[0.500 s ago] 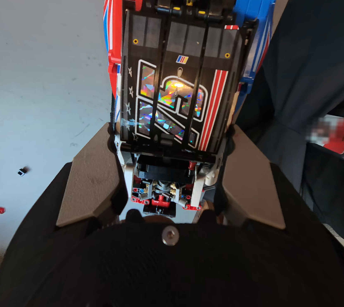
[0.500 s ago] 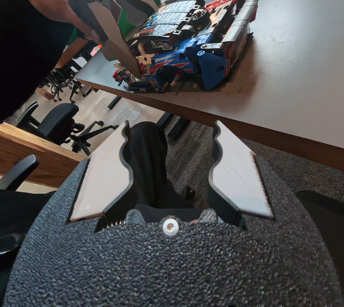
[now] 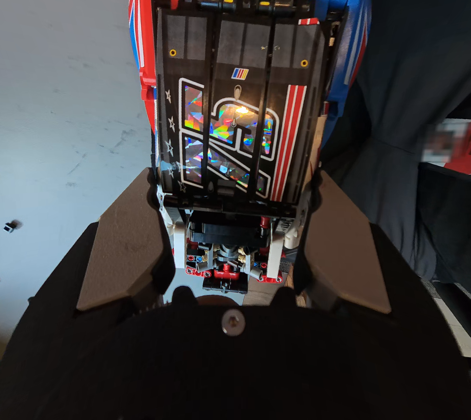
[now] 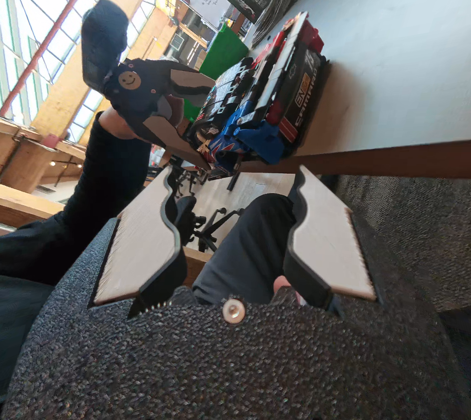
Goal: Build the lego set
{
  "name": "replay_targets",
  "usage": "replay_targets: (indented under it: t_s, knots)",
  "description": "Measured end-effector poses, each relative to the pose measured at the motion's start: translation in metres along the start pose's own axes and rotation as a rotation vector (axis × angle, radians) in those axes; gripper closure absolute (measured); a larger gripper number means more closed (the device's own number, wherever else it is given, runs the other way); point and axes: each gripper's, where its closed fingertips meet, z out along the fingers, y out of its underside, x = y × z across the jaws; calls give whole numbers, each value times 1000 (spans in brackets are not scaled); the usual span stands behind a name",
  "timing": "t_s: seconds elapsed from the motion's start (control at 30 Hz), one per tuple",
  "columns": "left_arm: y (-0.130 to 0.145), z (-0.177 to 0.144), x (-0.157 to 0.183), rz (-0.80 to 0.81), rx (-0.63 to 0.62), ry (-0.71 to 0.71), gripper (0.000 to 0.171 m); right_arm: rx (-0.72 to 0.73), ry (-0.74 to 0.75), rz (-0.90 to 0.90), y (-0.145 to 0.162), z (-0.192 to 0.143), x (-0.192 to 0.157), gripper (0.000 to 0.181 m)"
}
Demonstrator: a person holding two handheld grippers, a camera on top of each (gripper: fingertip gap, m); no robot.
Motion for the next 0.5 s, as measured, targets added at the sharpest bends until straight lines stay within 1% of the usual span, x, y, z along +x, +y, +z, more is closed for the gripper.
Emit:
replay_targets:
  t_s: [0.07, 0.13, 0.2, 0.3, 0.37, 0.4, 0.5]
  knots:
    - [0, 0, 2, 6, 2, 1, 54, 18, -12, 79, 3, 6, 0, 84]
    - [0, 0, 4, 18, 2, 1, 54, 47, -37, 177, 4, 13, -3, 85]
    - [1, 0, 6, 27, 1, 3, 54, 96, -87, 285, 1, 18, -7, 86]
    - [1, -1, 10, 45, 13, 7, 54, 147, -109, 392, 1, 24, -5, 93]
    - [2, -1, 10, 46, 16, 7, 54, 195, -112, 447, 0, 25, 0, 101]
    - [3, -1, 11, 47, 18, 8, 54, 213, -109, 462, 0, 25, 2, 109]
    - [3, -2, 11, 57, 22, 6, 55, 230, -78, 459, 3, 27, 10, 127]
